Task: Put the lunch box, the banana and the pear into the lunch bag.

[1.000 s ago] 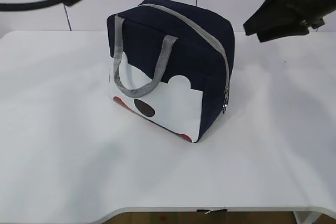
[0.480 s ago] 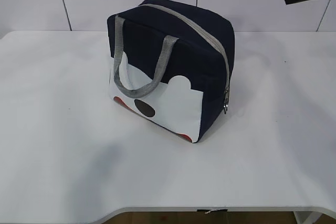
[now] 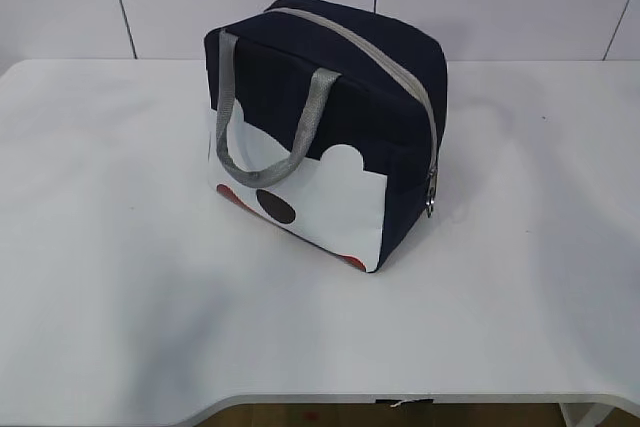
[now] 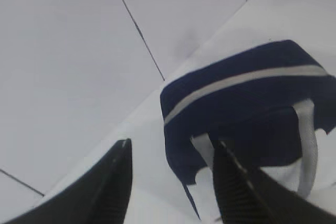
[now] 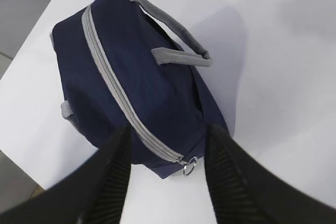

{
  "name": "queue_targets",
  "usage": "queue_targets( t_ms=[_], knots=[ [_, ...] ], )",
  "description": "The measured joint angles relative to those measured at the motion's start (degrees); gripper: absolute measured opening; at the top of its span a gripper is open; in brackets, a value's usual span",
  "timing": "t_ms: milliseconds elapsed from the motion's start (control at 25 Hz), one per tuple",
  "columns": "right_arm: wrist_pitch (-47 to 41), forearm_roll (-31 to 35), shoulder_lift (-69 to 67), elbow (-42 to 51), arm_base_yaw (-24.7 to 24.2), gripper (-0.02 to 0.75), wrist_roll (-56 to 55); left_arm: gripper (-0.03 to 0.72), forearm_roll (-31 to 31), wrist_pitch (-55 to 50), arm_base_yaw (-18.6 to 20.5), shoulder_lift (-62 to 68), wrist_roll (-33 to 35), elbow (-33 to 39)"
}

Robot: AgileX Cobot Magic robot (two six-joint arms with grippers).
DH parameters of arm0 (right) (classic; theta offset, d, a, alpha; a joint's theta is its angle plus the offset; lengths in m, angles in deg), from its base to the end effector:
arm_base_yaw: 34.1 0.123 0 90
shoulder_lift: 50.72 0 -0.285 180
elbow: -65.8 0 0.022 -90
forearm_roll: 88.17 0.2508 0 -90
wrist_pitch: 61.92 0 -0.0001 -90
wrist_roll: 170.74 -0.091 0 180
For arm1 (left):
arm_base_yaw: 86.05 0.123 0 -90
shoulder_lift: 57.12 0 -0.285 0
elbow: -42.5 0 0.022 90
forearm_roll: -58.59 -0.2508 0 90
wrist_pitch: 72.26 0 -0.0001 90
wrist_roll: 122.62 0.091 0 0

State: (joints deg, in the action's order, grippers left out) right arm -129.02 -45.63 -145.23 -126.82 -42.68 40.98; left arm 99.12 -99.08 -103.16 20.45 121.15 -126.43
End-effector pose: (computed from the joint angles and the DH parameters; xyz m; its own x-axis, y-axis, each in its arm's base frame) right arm 0.3163 0.0096 0.4081 -0.7079 -0.0586 -0.7039 -0.4192 0.8370 0.3518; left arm 0.2509 -0.1052 0.3999 -0.0453 0.4591 -0.8872 0.6313 0.7015 0.3308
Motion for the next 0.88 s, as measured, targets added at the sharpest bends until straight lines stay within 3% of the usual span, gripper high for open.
queue_targets(
  t_ms=[400, 640, 880],
  knots=[
    [-1.4, -2.1, 3.8, 0.0, 0.0, 0.372, -3.7, 0.372, -26.4, -14.3, 1.2, -9.2, -27.0, 0.1],
    [-2.2, -2.1, 9.1, 0.0, 0.0, 0.370, -4.3, 0.372, -32.5, -16.3, 1.2, -16.0, -36.8, 0.1],
    [-4.3, -3.3, 14.1, 0.0, 0.1, 0.369, -5.1, 0.372, -34.5, -18.6, 1.2, -22.4, -41.5, 0.1]
  ],
)
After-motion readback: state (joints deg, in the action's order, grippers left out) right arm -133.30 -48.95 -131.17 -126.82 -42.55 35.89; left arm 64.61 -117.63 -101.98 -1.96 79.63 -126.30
